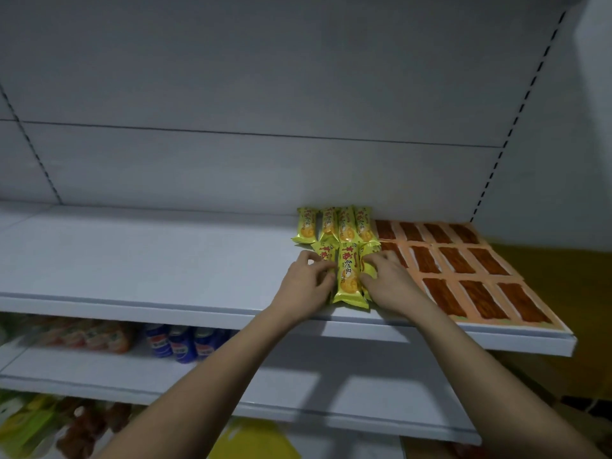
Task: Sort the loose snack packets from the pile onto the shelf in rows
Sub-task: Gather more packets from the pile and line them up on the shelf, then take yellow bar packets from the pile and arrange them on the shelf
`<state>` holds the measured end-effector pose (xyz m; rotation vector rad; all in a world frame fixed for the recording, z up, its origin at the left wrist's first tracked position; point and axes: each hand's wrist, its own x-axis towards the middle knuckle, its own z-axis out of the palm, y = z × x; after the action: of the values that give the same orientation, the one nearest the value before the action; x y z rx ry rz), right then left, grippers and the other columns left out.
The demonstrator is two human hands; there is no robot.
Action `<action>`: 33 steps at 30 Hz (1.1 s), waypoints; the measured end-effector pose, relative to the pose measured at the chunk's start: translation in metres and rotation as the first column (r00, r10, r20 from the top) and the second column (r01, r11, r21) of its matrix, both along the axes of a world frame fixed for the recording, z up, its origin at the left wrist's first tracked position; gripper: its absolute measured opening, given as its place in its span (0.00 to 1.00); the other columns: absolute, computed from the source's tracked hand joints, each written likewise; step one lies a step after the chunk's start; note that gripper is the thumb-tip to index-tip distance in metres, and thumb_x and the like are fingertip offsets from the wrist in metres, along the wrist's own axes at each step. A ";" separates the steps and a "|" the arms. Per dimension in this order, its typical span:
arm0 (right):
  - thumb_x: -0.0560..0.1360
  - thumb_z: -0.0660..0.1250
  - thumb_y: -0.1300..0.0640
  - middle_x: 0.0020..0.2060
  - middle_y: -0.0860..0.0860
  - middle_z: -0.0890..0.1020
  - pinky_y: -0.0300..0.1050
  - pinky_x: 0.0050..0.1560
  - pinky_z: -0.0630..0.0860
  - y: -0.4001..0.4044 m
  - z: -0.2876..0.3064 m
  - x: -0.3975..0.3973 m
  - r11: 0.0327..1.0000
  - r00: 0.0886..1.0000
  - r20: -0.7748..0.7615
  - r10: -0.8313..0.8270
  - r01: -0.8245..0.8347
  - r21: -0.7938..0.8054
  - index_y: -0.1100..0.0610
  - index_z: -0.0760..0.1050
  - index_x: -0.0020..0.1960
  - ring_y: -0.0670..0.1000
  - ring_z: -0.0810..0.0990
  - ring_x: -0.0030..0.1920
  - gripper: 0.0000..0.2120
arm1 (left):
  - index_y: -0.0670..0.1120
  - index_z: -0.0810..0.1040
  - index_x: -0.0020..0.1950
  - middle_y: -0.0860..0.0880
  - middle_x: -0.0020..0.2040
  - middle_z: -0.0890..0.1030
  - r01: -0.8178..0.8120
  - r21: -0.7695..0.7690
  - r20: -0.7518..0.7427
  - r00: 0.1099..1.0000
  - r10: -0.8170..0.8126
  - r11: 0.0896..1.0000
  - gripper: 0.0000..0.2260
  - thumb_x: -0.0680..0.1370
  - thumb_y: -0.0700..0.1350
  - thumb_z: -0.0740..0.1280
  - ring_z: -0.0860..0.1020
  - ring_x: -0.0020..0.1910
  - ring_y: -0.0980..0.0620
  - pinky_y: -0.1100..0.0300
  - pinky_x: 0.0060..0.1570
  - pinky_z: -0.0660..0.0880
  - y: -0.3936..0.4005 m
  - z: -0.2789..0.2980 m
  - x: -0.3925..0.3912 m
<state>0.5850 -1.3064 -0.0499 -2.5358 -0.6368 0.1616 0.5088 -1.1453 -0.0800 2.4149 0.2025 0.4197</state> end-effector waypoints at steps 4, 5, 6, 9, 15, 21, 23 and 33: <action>0.82 0.61 0.52 0.75 0.55 0.61 0.52 0.73 0.64 -0.001 0.003 -0.002 0.999 1.000 0.000 0.002 -0.002 -0.041 0.57 0.64 0.76 0.58 0.65 0.73 0.24 | 0.48 0.80 0.67 0.44 0.68 0.70 -0.005 -0.009 -0.009 1.000 0.005 1.000 0.14 0.83 0.48 0.62 0.74 0.65 0.46 0.59 0.64 0.68 -0.005 -0.001 -0.001; 0.82 0.61 0.52 0.75 0.55 0.61 0.53 0.73 0.64 0.000 0.003 -0.004 0.999 1.000 -0.003 0.003 -0.003 -0.052 0.57 0.64 0.76 0.58 0.65 0.73 0.24 | 0.49 0.80 0.67 0.44 0.69 0.70 -0.008 -0.009 -0.006 1.000 0.008 1.000 0.15 0.83 0.48 0.62 0.74 0.65 0.46 0.58 0.65 0.68 -0.006 -0.001 -0.001; 0.82 0.61 0.51 0.76 0.55 0.60 0.53 0.73 0.64 0.001 0.004 -0.005 0.998 1.000 -0.007 0.002 -0.003 -0.063 0.57 0.64 0.76 0.58 0.65 0.73 0.24 | 0.49 0.80 0.67 0.44 0.69 0.70 -0.009 -0.011 -0.007 1.000 0.009 1.000 0.15 0.83 0.48 0.62 0.74 0.65 0.45 0.57 0.65 0.68 -0.007 -0.001 0.000; 0.82 0.59 0.50 0.76 0.55 0.59 0.54 0.72 0.64 0.004 0.009 -0.006 0.992 1.000 0.005 -0.006 0.006 -0.125 0.55 0.62 0.77 0.59 0.64 0.73 0.25 | 0.49 0.77 0.70 0.45 0.69 0.70 -0.001 -0.043 -0.031 1.000 0.000 0.999 0.16 0.84 0.49 0.61 0.73 0.66 0.46 0.57 0.66 0.68 -0.005 0.001 -0.001; 0.82 0.59 0.51 0.74 0.56 0.65 0.55 0.73 0.63 0.024 0.037 -0.016 0.997 0.984 0.170 0.048 -0.036 -0.075 0.55 0.64 0.76 0.59 0.61 0.74 0.24 | 0.52 0.72 0.74 0.44 0.72 0.71 -0.057 0.054 -0.126 0.990 0.064 0.997 0.20 0.84 0.56 0.58 0.71 0.70 0.43 0.49 0.70 0.67 0.037 0.011 -0.019; 0.82 0.60 0.54 0.66 0.55 0.77 0.48 0.64 0.69 0.100 0.046 -0.061 0.956 0.936 0.211 0.280 -0.292 0.025 0.57 0.72 0.69 0.56 0.73 0.65 0.17 | 0.55 0.70 0.75 0.48 0.74 0.71 -0.292 0.173 -0.208 0.923 0.324 0.941 0.22 0.83 0.61 0.55 0.73 0.68 0.46 0.45 0.67 0.70 0.110 0.018 -0.096; 0.82 0.59 0.52 0.65 0.52 0.77 0.49 0.62 0.71 0.132 0.040 -0.091 0.924 0.911 0.186 0.368 -0.380 0.032 0.55 0.72 0.69 0.54 0.74 0.64 0.17 | 0.55 0.70 0.75 0.47 0.74 0.72 -0.387 0.192 -0.221 0.879 0.423 0.902 0.22 0.83 0.60 0.55 0.72 0.68 0.45 0.45 0.67 0.70 0.135 0.017 -0.135; 0.80 0.58 0.41 0.63 0.50 0.77 0.50 0.57 0.75 0.293 0.009 -0.245 0.638 0.633 0.081 0.770 -0.762 -0.108 0.51 0.71 0.69 0.54 0.76 0.62 0.22 | 0.56 0.72 0.73 0.49 0.73 0.73 -0.694 0.236 -0.308 0.610 0.730 0.680 0.26 0.81 0.66 0.53 0.76 0.65 0.46 0.45 0.62 0.74 0.225 0.001 -0.338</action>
<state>0.3400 -1.0137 -0.0408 -2.1577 -1.7738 0.3270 0.1708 -0.9203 -0.0790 2.3903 1.3974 0.2901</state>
